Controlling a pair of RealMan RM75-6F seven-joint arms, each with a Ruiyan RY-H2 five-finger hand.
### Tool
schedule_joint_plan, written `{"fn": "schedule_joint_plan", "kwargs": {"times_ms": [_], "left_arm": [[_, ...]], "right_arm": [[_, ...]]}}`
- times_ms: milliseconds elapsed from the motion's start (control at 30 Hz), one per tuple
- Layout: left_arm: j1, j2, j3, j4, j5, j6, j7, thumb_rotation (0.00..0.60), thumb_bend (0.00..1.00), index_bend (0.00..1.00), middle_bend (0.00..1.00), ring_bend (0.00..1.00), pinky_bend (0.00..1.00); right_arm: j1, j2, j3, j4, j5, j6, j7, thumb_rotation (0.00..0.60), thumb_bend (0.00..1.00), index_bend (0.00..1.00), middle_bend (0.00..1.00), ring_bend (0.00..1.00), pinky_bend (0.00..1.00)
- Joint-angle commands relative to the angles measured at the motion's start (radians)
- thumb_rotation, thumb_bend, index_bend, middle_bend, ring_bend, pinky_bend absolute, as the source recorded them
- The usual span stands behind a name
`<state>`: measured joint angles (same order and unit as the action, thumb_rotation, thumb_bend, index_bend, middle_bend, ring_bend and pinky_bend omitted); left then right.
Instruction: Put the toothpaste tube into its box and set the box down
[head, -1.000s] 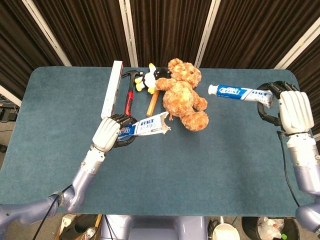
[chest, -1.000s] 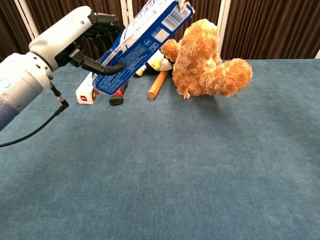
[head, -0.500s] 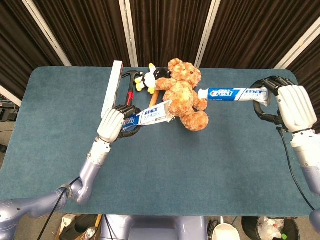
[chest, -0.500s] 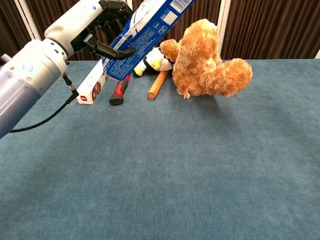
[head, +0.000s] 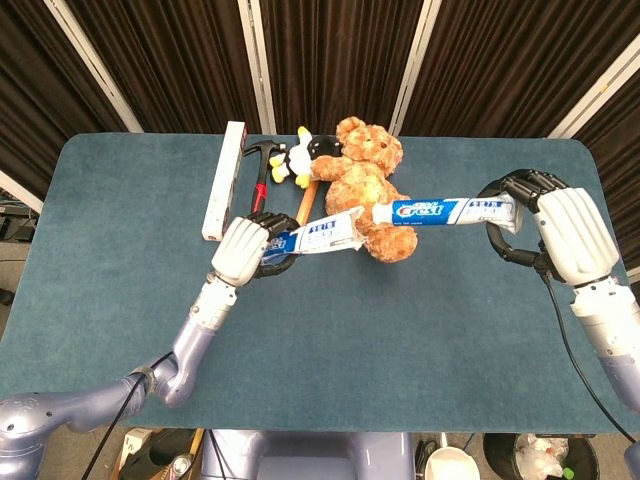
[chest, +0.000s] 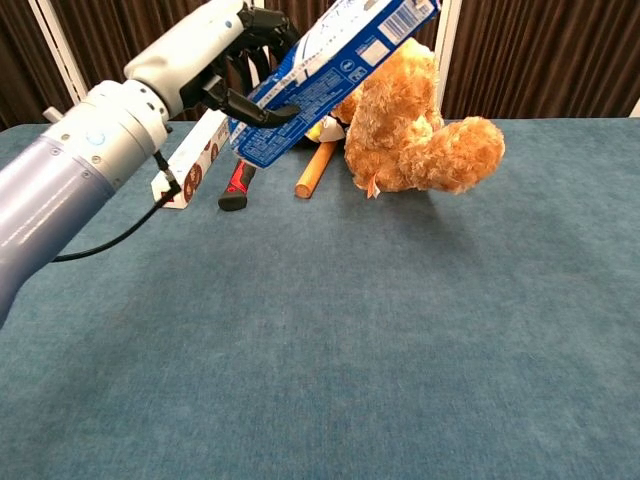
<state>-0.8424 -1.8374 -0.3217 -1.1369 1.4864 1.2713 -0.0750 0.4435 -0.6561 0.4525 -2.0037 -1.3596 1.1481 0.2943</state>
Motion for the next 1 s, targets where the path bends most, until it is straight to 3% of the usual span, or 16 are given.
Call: {"fn": "schedule_joint_plan", "kwargs": {"times_ms": [33, 1000], "left_arm": [[-0.008, -0.01, -0.003, 0.002, -0.004, -0.003, 0.005, 0.6, 0.42, 0.48, 0.54, 0.49, 0.52], [-0.036, -0.038, -0.004, -0.018, 0.006, 0.038, -0.008, 0.6, 0.42, 0.47, 0.54, 0.49, 0.52]], "right_arm": [[-0.002, 0.011, -0.002, -0.007, -0.015, 0.008, 0.005, 0.6, 0.51, 0.86, 0.45, 0.3, 0.32], [0.02, -0.009, -0.058, -0.022, -0.064, 0.017, -0.017, 0.6, 0.51, 0.87, 0.45, 0.3, 0.32]]}}
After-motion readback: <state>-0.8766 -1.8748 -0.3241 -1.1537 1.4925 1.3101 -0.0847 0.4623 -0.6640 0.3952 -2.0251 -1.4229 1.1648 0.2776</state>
